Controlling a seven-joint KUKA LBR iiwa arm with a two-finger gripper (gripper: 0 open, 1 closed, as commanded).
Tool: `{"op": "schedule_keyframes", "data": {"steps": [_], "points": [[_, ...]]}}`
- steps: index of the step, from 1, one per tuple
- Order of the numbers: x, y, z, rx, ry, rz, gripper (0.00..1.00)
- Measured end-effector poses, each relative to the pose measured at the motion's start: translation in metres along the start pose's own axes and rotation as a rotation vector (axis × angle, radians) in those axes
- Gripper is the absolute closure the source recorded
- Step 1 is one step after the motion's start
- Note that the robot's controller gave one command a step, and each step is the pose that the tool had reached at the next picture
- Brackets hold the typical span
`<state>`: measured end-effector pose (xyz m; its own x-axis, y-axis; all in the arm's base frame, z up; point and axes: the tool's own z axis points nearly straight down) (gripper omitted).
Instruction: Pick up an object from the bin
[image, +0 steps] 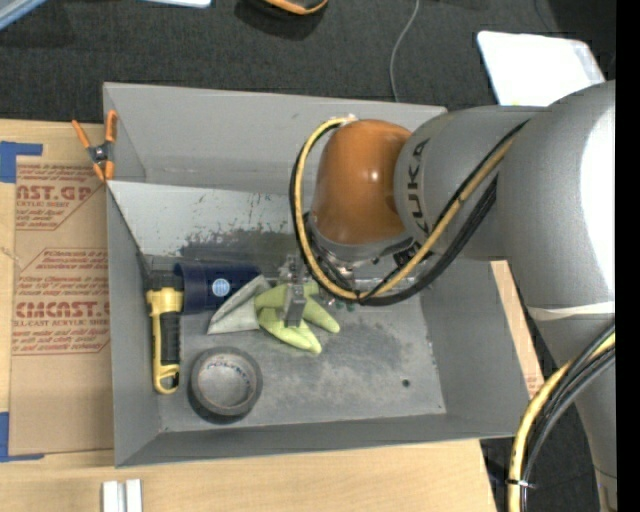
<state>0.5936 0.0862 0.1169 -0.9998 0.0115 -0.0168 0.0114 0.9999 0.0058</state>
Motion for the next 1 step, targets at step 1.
{"op": "schedule_keyframes", "data": {"steps": [1], "points": [[0.0048, 0.0117, -0.064, 0.001, 0.005, -0.004, 1.0]]}}
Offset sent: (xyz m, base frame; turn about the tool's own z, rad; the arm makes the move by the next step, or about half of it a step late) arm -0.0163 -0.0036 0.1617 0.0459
